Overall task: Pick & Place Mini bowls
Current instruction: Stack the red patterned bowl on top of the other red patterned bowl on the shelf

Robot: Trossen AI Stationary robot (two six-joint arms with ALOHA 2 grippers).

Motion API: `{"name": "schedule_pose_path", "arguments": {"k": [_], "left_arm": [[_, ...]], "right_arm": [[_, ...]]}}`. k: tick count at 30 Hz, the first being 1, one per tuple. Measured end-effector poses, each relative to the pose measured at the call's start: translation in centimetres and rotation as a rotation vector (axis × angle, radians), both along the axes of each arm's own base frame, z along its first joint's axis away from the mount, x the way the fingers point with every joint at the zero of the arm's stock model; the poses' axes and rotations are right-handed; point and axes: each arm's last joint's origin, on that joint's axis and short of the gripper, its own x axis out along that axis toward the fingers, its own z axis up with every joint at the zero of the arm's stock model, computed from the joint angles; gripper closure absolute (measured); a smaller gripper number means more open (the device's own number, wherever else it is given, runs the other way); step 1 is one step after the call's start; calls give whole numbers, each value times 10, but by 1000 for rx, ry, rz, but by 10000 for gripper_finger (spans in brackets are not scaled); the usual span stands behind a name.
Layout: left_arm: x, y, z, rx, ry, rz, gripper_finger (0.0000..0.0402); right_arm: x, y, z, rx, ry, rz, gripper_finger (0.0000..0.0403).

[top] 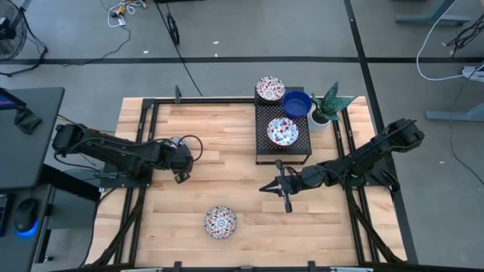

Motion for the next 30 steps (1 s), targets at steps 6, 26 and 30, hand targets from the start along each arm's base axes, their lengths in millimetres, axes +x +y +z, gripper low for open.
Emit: {"name": "schedule_pose_path", "arguments": {"k": [6,26,30], "left_arm": [[0,1,0,-25,5,-4,342],[8,-25,2,-50,-60,-263,391],[16,-37,5,-47,-151,-353,391]], "right_arm": [[0,0,0,0,2,0,395],[0,0,0,1,2,0,395],[0,0,0,22,5,-4,395]]}}
